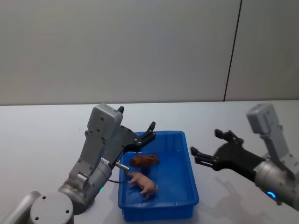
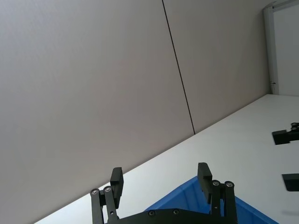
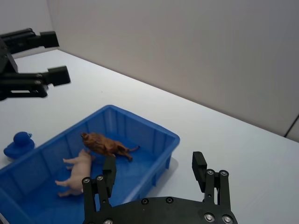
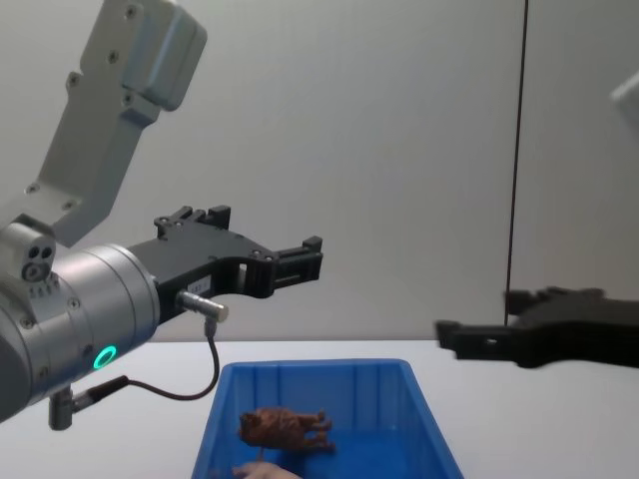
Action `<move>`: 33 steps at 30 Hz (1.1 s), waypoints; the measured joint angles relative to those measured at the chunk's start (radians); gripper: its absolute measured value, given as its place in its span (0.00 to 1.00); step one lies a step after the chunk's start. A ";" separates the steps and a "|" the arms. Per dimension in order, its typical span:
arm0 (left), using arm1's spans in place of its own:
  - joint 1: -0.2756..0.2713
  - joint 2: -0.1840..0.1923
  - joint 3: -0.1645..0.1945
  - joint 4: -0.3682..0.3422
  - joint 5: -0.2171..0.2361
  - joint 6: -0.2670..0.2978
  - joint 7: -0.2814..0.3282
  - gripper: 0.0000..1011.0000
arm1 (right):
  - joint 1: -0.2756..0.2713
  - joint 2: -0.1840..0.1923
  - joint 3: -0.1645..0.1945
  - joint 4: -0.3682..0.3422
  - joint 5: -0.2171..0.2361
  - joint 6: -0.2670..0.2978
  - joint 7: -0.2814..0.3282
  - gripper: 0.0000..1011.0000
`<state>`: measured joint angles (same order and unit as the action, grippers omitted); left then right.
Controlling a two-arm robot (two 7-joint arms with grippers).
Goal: Pick up the two dolls from the table and place them into the box.
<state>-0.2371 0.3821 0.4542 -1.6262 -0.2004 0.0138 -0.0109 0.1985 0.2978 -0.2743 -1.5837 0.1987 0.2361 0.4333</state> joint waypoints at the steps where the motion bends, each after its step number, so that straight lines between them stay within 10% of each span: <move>1: 0.000 0.000 0.000 0.000 0.000 0.000 0.000 0.99 | -0.008 0.010 0.006 -0.004 0.006 -0.001 -0.002 0.99; 16: 0.004 0.008 -0.004 -0.006 0.010 0.016 -0.002 0.99 | -0.080 0.085 0.048 -0.027 0.058 -0.008 -0.015 0.99; 33: 0.085 0.124 -0.060 -0.069 -0.008 0.114 0.040 0.99 | -0.106 0.111 0.063 -0.035 0.076 -0.011 -0.019 0.99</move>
<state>-0.1517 0.5056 0.3945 -1.6957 -0.2085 0.1275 0.0288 0.0929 0.4090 -0.2110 -1.6186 0.2749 0.2251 0.4147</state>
